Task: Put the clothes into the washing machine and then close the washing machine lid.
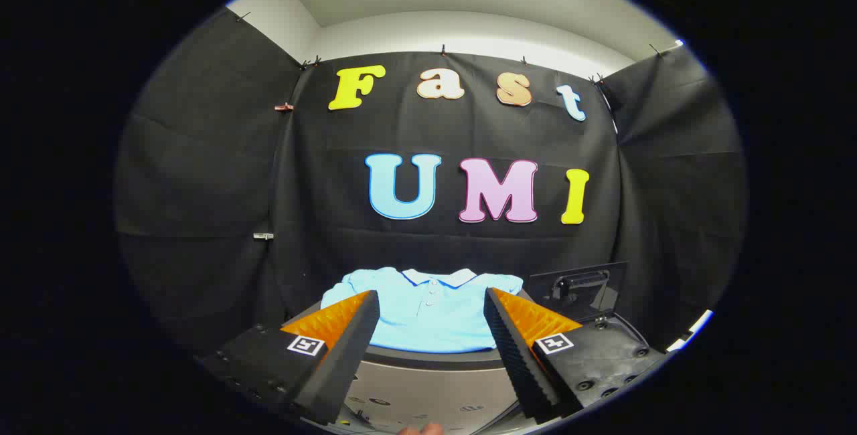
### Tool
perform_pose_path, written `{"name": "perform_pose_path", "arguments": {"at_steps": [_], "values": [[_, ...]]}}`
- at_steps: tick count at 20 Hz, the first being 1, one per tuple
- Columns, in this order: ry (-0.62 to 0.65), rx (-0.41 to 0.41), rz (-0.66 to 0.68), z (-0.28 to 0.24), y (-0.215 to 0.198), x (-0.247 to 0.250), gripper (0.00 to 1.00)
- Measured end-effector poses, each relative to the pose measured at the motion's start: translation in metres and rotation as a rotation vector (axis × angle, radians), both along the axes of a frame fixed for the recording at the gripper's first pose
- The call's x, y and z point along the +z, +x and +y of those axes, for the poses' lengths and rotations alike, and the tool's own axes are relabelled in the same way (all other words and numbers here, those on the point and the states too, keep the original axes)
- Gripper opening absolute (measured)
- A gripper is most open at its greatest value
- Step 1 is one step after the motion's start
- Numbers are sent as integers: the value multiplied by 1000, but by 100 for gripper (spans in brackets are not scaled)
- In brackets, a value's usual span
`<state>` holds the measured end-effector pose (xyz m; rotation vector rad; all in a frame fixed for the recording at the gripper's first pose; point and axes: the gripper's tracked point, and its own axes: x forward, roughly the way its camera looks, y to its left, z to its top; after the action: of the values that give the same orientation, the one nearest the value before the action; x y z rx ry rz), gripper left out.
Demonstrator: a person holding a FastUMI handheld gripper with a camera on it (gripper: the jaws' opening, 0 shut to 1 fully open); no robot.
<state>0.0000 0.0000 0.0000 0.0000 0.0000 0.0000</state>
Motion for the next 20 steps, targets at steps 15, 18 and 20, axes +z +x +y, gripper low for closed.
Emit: {"name": "perform_pose_path", "arguments": {"at_steps": [15,18,20], "values": [[-29,-5,15,1,5,-17,98],[-15,-3,30,2,6,-22,98],[-5,2,38,5,11,-24,98]]}}
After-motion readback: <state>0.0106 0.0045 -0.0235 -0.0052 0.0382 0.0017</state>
